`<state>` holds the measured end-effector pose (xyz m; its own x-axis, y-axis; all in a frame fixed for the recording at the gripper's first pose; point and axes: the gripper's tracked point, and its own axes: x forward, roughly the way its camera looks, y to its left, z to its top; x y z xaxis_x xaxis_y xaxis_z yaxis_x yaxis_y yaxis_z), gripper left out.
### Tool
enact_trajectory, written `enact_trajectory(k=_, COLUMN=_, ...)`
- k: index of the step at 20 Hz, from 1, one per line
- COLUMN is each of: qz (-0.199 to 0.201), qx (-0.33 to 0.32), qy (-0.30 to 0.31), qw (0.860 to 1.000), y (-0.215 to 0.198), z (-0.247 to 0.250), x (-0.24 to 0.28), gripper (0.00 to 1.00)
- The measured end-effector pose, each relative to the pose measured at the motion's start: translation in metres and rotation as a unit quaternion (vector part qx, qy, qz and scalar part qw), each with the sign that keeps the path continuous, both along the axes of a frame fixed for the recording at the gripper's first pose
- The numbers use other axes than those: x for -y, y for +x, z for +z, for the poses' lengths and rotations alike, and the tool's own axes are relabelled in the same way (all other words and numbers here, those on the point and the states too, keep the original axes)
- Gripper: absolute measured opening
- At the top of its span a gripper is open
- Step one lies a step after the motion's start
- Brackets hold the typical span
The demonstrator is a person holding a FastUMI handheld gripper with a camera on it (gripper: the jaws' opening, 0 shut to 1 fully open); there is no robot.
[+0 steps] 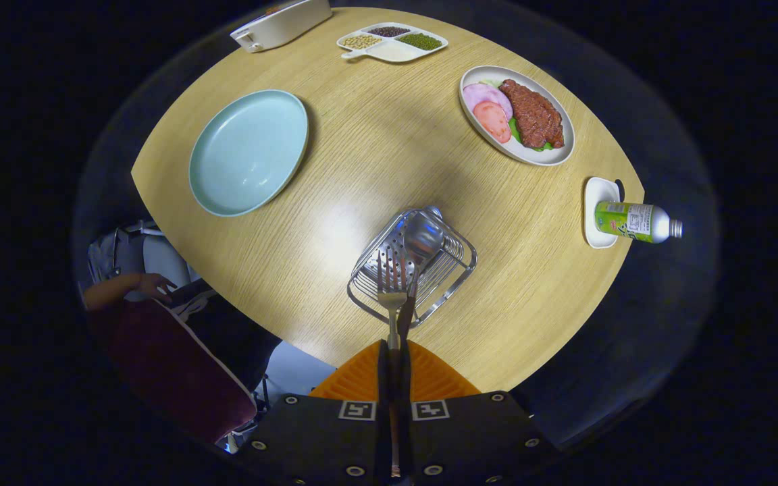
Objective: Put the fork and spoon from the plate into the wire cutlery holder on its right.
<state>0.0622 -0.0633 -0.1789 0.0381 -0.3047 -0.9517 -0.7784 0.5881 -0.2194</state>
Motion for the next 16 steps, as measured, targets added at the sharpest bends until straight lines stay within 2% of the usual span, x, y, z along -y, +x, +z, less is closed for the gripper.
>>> enact_trajectory(k=5, qz=0.007, qx=-0.001, qy=-0.010, qw=1.000, y=0.012, z=-0.013, x=-0.008, gripper=0.05)
enact_trajectory(k=10, qz=0.010, qx=0.005, qy=-0.004, qw=1.000, y=0.013, z=-0.010, x=-0.013, gripper=0.17)
enact_trajectory(k=11, qz=0.006, qx=0.008, qy=0.001, qw=1.000, y=0.012, z=-0.010, x=-0.012, gripper=0.24)
enact_trajectory(k=12, qz=-0.001, qx=0.014, qy=0.008, qw=1.000, y=0.012, z=-0.007, x=-0.013, gripper=0.39)
enact_trajectory(k=16, qz=-0.046, qx=0.082, qy=0.076, qw=0.993, y=0.024, z=0.014, x=-0.026, gripper=0.78)
